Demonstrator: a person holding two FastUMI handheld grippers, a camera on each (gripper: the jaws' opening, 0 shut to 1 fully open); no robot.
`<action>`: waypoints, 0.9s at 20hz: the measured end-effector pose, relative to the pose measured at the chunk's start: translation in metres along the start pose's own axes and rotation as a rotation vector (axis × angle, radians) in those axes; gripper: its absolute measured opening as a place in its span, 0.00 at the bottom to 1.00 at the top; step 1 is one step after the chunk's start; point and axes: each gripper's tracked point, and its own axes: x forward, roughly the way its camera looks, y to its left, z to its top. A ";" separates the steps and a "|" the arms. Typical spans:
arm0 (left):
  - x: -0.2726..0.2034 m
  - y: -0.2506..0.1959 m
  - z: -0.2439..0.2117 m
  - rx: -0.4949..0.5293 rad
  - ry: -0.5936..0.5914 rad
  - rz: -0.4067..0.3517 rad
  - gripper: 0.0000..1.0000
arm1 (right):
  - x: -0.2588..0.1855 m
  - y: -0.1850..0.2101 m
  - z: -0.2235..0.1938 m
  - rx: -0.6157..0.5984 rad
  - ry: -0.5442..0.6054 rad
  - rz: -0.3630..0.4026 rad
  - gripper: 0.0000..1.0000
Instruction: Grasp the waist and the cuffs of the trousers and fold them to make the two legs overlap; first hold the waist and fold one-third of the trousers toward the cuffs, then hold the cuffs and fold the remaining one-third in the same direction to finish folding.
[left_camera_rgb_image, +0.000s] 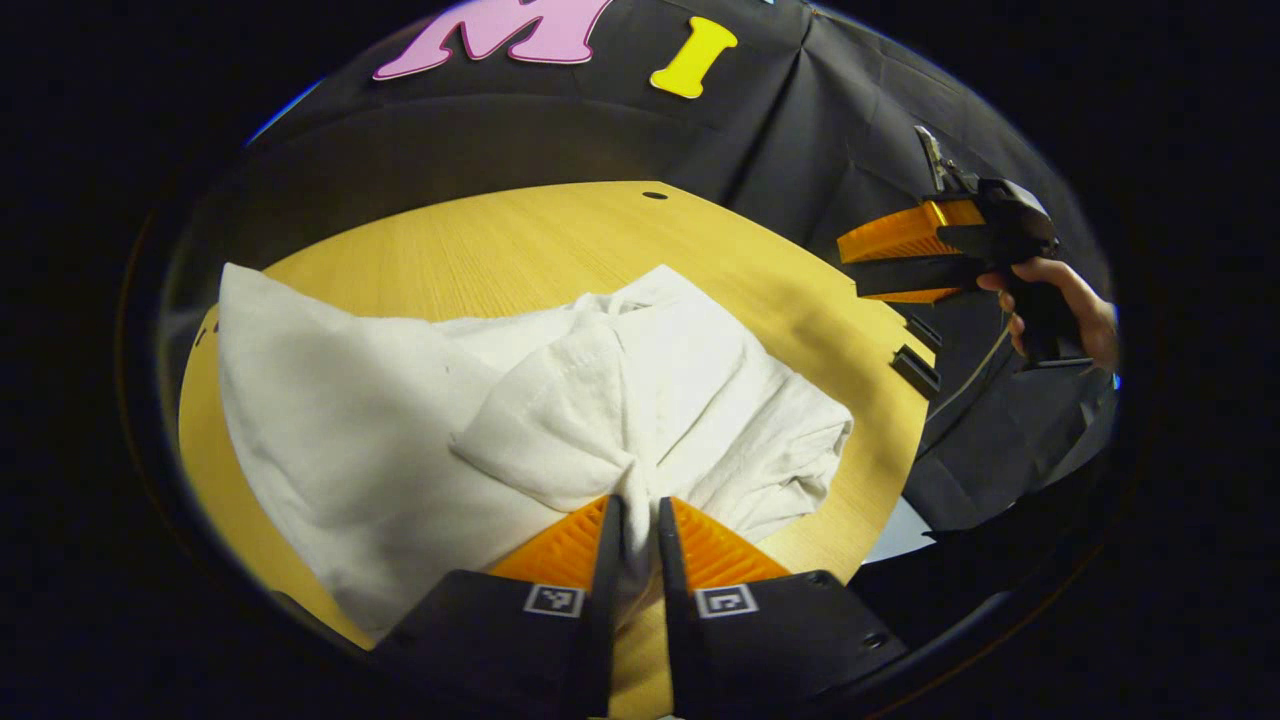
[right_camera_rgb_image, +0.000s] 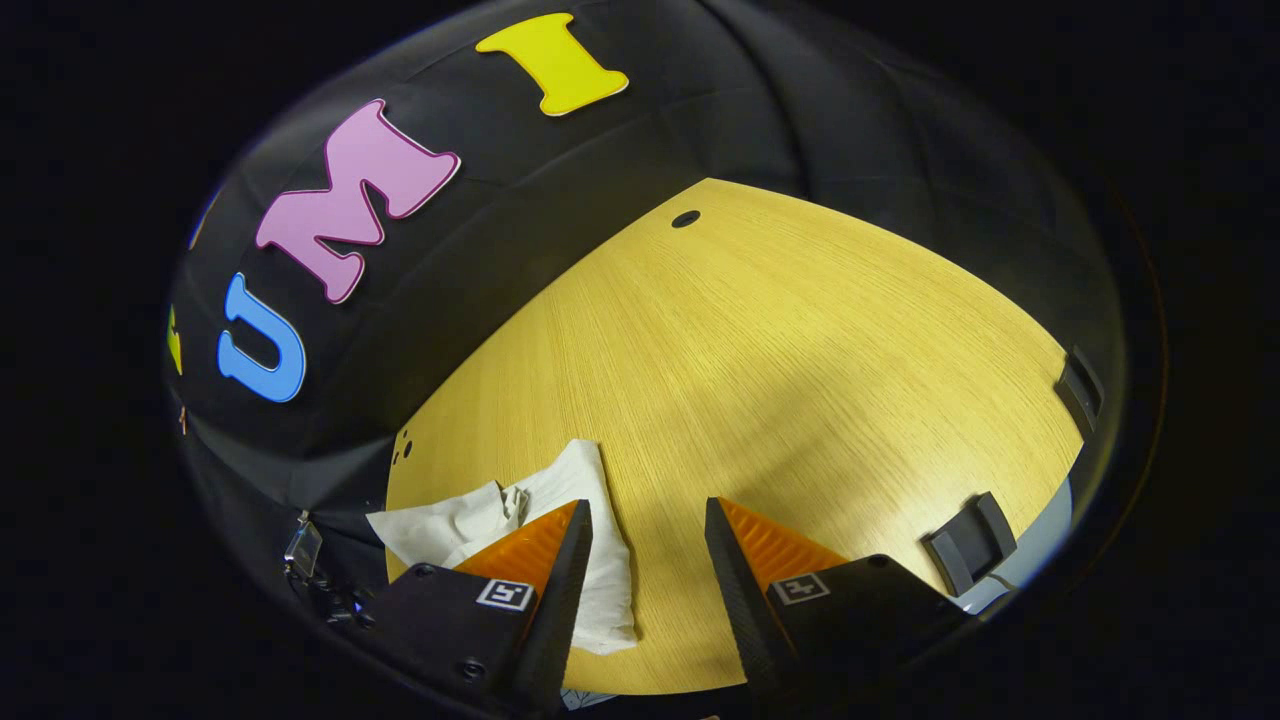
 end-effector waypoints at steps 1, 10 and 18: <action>-0.002 -0.007 0.000 0.011 0.008 -0.015 0.48 | 0.000 0.001 0.001 -0.001 -0.001 0.002 0.71; -0.072 0.010 0.056 0.058 -0.174 0.110 0.94 | -0.004 0.033 0.008 -0.038 -0.033 0.037 0.71; -0.163 0.122 0.092 -0.095 -0.327 0.370 0.96 | -0.019 0.090 0.016 -0.103 -0.065 0.130 0.71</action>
